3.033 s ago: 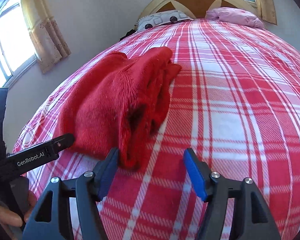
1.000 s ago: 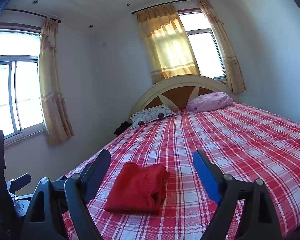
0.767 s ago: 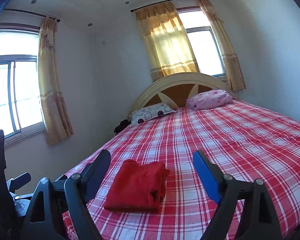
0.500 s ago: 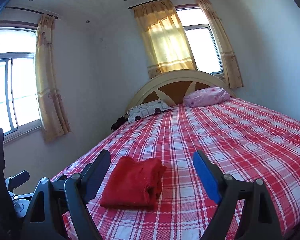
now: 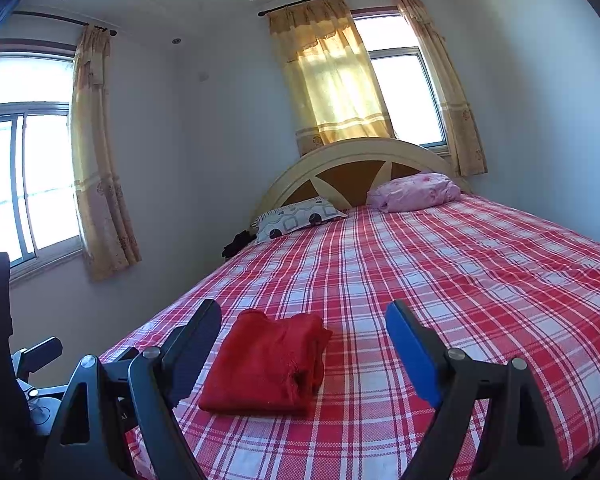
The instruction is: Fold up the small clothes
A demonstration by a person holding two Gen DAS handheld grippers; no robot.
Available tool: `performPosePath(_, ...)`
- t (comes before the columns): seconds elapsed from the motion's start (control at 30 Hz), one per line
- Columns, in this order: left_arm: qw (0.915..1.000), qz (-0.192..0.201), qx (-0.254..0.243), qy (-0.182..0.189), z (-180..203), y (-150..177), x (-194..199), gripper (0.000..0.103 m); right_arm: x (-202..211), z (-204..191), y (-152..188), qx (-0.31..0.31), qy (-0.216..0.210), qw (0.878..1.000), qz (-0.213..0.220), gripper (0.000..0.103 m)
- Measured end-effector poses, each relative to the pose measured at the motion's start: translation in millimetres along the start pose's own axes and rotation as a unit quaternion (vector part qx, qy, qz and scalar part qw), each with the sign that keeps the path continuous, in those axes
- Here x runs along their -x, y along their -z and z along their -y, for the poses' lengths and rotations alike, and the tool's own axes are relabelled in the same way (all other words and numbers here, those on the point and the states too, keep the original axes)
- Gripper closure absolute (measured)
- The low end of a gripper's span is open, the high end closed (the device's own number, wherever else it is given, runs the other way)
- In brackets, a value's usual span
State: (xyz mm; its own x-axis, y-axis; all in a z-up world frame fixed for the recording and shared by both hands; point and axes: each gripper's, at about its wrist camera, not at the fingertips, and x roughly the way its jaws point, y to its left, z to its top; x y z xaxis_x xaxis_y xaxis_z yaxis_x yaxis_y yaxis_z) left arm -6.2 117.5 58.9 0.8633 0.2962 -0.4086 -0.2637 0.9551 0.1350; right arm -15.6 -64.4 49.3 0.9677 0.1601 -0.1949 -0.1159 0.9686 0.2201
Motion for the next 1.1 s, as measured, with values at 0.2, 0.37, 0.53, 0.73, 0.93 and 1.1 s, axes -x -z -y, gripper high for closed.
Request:
performPosePath(0.2, 0.9999, 0.014, -0.007, -0.003, 3.5, 0.9, 1.6, 0.0, 1.3, 1.9, 0.6, -0.001, 0.005, 1.0, 0.001, 0.018)
performPosePath(0.37, 0.9997, 0.023, -0.011, -0.006, 5.9, 1.9, 2.5, 0.0, 3.6, 3.8, 0.6, -0.001, 0.01, 1.0, 0.004, 0.018)
performPosePath(0.53, 0.9995, 0.02, -0.008, 0.024, 5.8, 0.3, 3.0, 0.0, 3.2, 2.8, 1.8, -0.001, 0.012, 1.0, 0.001, 0.018)
performPosePath(0.73, 0.9987, 0.006, 0.001, 0.051, 4.8, 1.1, -1.7, 0.0, 1.6, 0.3, 3.6, 0.003, 0.011, 1.0, -0.005, 0.018)
performPosePath(0.93, 0.998, 0.014, 0.002, 0.061, 5.7, 1.4, 3.1, 0.0, -0.1, 1.6, 4.0, 0.0, 0.011, 1.0, -0.009, 0.018)
performPosePath(1.1, 0.9984, 0.013, -0.003, 0.056, 7.7, 1.3, 2.9, 0.0, -1.6, 3.2, 5.5, -0.004, 0.012, 1.0, -0.013, 0.018)
